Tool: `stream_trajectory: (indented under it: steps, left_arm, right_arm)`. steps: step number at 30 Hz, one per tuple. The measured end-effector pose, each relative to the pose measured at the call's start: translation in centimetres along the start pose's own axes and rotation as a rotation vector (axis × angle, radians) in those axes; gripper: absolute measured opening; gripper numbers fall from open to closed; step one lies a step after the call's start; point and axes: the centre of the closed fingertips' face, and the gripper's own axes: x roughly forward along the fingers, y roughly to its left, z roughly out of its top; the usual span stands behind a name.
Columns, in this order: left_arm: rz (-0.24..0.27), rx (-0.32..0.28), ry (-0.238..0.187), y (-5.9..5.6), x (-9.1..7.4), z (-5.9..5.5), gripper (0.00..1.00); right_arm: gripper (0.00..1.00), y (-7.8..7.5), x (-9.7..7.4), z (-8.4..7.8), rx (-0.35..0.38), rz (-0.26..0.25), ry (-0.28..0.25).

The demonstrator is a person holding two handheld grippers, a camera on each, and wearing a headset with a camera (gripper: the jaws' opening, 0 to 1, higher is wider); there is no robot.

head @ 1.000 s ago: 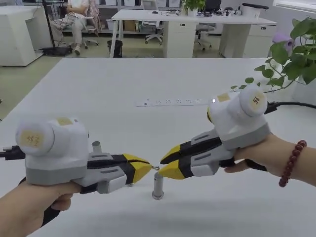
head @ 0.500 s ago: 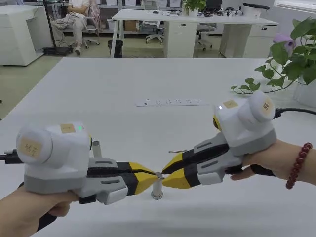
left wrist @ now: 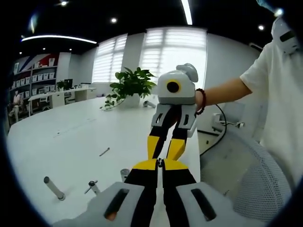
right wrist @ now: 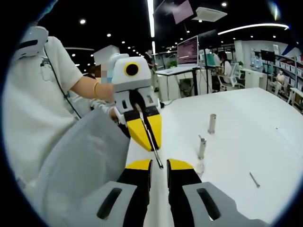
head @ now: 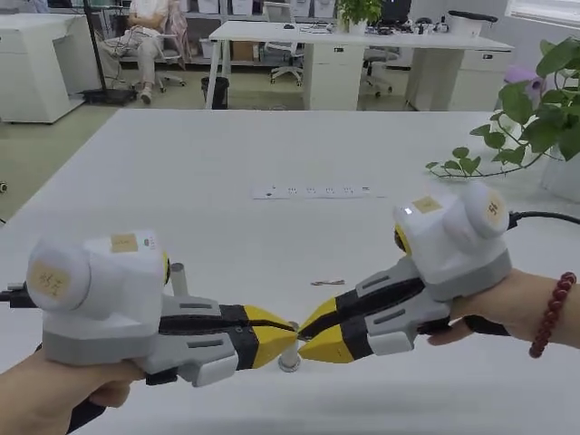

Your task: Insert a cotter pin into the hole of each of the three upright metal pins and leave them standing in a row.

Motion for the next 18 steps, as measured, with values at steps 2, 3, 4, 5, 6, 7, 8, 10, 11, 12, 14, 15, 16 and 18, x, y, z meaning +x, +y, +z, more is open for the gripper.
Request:
stream_trajectory:
  steps: [2,3,4,5,6,7,8,10,11,12,14,15,16,18]
  left_arm:
    - [-0.006,0.002,-0.003,-0.16,-0.06,0.0,0.0]
    - [-0.009,0.001,-0.004,-0.24,-0.08,0.0,0.0]
    - [-0.014,0.001,-0.005,-0.33,-0.07,0.0,0.0]
    - [-0.018,0.001,-0.004,-0.4,-0.07,-0.03,0.0]
    - [-0.018,0.002,-0.004,-0.42,-0.08,-0.04,0.0]
    - [-0.02,0.003,-0.004,-0.47,-0.08,-0.06,0.0]
    - [-0.021,0.003,-0.004,-0.5,-0.09,-0.1,0.0]
    - [-0.024,0.0,-0.007,-0.58,-0.11,-0.08,0.0]
    - [-0.027,0.0,-0.008,-0.65,-0.1,-0.08,0.0]
    - [-0.029,0.0,-0.006,-0.7,-0.09,-0.11,0.0]
    - [-0.029,-0.001,-0.008,-0.76,-0.07,-0.15,0.0]
    - [-0.029,-0.004,-0.009,-0.77,-0.08,-0.15,0.0]
    - [-0.03,-0.005,-0.01,-0.8,-0.08,-0.13,0.0]
    - [-0.03,-0.007,-0.012,-0.81,-0.08,-0.12,0.0]
  right_arm:
    - [0.13,0.04,0.06,-0.05,0.004,0.007,-0.002]
    - [0.13,0.06,0.1,-0.01,0.003,0.01,-0.007]
    - [0.12,0.04,0.12,-0.02,0.003,0.01,-0.008]
    - [0.12,0.06,0.13,0.0,0.005,0.012,-0.01]
    - [0.12,0.08,0.15,0.03,0.007,0.014,-0.013]
    - [0.12,0.11,0.15,0.04,0.006,0.016,-0.014]
    - [0.11,0.18,0.17,0.03,0.006,0.021,-0.014]
    - [0.1,0.34,0.2,-0.08,0.006,0.03,-0.009]
    - [0.09,0.41,0.22,-0.11,0.004,0.034,-0.007]
    - [0.08,0.41,0.23,-0.12,0.003,0.035,-0.007]
    - [0.08,0.41,0.23,-0.15,0.002,0.037,-0.005]
    - [0.07,0.41,0.22,-0.15,0.0,0.038,-0.006]
    - [0.07,0.41,0.22,-0.14,-0.005,0.039,-0.007]
    - [0.06,0.42,0.2,-0.13,-0.006,0.043,-0.008]
